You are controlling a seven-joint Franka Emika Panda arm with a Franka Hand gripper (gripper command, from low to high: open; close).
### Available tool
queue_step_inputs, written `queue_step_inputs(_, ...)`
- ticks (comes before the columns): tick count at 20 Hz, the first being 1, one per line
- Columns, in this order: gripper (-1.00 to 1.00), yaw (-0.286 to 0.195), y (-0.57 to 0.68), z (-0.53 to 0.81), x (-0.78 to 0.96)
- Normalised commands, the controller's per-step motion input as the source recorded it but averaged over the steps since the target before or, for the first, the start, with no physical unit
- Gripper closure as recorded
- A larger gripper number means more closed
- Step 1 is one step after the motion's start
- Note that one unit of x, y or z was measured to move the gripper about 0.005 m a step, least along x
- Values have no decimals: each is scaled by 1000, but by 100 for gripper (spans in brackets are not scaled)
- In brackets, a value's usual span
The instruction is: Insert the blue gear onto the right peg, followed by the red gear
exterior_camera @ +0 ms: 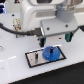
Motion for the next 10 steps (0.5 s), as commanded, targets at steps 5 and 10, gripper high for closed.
queue_step_inputs(5, -100, 0, 128, 40, -673)
queue_step_inputs(10, -100, 0, 172, 14, -780)
